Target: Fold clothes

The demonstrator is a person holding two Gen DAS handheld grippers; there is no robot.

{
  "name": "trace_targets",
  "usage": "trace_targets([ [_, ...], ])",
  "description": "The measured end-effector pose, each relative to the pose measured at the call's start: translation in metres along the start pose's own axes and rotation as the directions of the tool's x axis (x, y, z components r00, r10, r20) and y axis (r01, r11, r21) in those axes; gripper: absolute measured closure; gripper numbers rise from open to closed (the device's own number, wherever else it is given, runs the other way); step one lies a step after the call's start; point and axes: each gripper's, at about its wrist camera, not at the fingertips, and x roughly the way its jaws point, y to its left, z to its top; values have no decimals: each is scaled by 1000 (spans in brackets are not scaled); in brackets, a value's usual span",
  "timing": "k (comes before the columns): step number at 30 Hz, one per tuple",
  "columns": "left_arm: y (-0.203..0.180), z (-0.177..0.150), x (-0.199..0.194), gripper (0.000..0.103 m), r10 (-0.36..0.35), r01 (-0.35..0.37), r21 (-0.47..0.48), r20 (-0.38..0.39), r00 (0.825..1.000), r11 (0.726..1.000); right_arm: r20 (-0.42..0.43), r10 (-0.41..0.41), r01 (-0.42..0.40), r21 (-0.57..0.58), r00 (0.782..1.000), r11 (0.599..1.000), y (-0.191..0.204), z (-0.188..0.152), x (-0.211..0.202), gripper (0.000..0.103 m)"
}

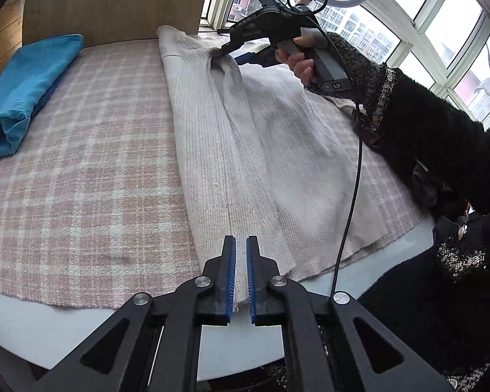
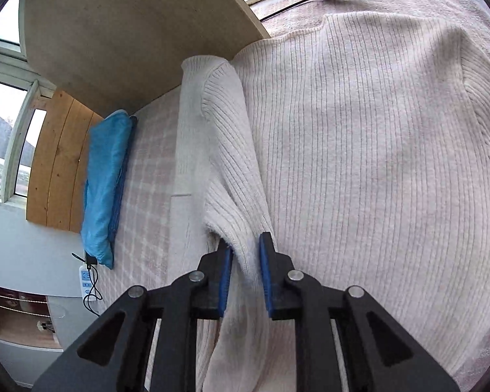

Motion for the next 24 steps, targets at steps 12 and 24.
trace_targets([
  [12, -11, 15, 54, 97, -54, 63, 85, -110, 993, 994, 96, -2, 10, -79, 995, 997, -9, -52, -88, 65],
  [24, -53, 43, 74, 83, -207, 272, 336, -216, 954, 902, 26, -180, 174, 156, 983, 972, -83, -233, -109, 62],
])
